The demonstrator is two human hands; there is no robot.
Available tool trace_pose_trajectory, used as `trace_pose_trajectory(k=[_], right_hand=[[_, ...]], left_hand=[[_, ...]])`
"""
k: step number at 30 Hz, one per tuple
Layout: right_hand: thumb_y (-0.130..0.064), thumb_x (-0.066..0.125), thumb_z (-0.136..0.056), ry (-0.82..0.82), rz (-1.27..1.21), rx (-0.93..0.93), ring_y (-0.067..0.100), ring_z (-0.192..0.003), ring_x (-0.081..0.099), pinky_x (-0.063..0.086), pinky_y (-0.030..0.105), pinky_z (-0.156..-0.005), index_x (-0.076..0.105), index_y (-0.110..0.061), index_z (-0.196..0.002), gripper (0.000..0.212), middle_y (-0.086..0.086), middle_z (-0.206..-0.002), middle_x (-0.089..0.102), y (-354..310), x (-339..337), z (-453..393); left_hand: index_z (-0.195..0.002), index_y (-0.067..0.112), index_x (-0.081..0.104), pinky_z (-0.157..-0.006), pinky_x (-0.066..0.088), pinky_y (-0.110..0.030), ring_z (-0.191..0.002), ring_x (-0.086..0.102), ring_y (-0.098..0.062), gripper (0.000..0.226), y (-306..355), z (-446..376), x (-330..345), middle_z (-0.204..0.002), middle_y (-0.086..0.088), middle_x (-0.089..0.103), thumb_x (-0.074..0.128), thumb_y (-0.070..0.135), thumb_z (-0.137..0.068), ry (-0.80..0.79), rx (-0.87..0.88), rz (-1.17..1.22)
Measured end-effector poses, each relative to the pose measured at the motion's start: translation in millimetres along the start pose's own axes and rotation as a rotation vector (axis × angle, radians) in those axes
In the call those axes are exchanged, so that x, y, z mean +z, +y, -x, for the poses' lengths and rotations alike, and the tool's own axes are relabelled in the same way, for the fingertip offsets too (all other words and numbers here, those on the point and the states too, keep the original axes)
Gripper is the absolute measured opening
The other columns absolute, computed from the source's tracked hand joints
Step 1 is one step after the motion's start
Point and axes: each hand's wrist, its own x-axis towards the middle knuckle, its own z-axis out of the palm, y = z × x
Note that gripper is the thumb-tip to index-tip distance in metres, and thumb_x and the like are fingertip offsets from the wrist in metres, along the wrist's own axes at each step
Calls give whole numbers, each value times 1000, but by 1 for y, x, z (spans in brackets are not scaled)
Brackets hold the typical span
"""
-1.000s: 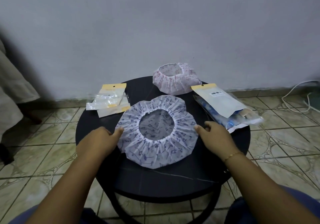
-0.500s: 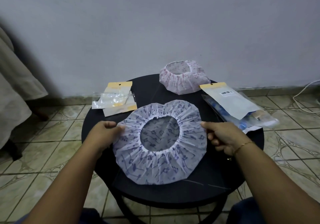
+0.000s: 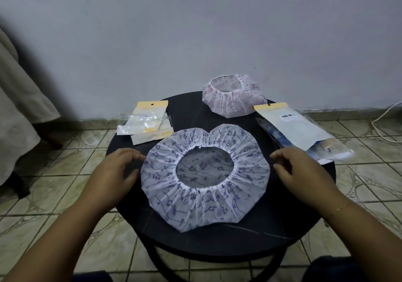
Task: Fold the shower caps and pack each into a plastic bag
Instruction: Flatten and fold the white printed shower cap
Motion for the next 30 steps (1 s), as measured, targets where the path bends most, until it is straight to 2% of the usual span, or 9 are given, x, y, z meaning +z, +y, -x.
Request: trace_pose_trajectory(k=[4,8,12,15,18,21,23,27,30], right_hand=[[-3,76,-66,-3,202,-371,20,-103,58,48,32,-83,64,-19,-113,51,-2,-115,60,21,7,2],[8,75,-62,-90,214,-597,21,-114,58,42,36,-98,64,-15,-116,60,5,-122,62,27,17,-4],[8,74,-61,-128,148,-585,10,-112,57,37,14,-96,67,-18,-113,58,-1,-118,65,32,20,-1],[-6,66,-72,-152,0,-519,-5,-119,40,23,-2,-97,66,-22,-115,46,-16,-118,58,33,19,4],[-16,68,-82,-122,-129,-394,-19,-110,40,28,-7,-87,61,-35,-113,37,-34,-112,49,28,11,5],[-37,58,-82,-108,-223,-265,-25,-94,50,35,-4,-76,61,-43,-101,20,-36,-99,57,17,3,2],[-43,52,-80,-91,-303,-177,-16,-85,55,39,0,-69,66,-35,-89,19,-25,-86,65,12,2,-2],[-33,57,-87,0,-367,-30,-8,-77,56,40,3,-65,67,-27,-76,17,-15,-73,66,11,12,-13],[-31,58,-89,59,-357,50,-4,-75,57,38,2,-64,66,-24,-73,19,-12,-75,65,10,21,-22]], left_hand=[[-107,25,69,-89,51,-38,-109,58,-8,49,-4,10,1,-118,15,59,76,-4,-68,-114,289,-13],[-120,28,62,-104,37,-30,-135,36,-8,47,-10,11,9,-130,15,54,62,7,-77,-181,399,5],[-127,29,57,-108,18,-22,-143,19,-7,48,-13,14,9,-139,17,45,48,37,-80,-196,461,-82],[-123,30,60,-108,24,-26,-140,28,-8,43,-8,14,10,-139,14,48,51,45,-84,-224,512,-53],[-113,33,66,-103,31,-21,-126,46,-2,43,-5,11,12,-128,16,57,37,57,-93,-212,551,-13],[-104,57,61,-85,41,-8,-97,58,7,38,7,9,6,-99,38,63,34,74,-84,-162,353,170],[-84,69,59,-69,43,-6,-84,61,9,29,14,6,4,-84,36,65,38,84,-72,-134,182,290],[-70,39,73,-56,42,-7,-68,64,1,17,21,-6,9,-68,17,69,61,47,-80,-169,-63,417],[-61,15,71,-52,41,-14,-57,59,-4,33,22,-10,19,-65,2,68,65,40,-81,-133,-269,456]])
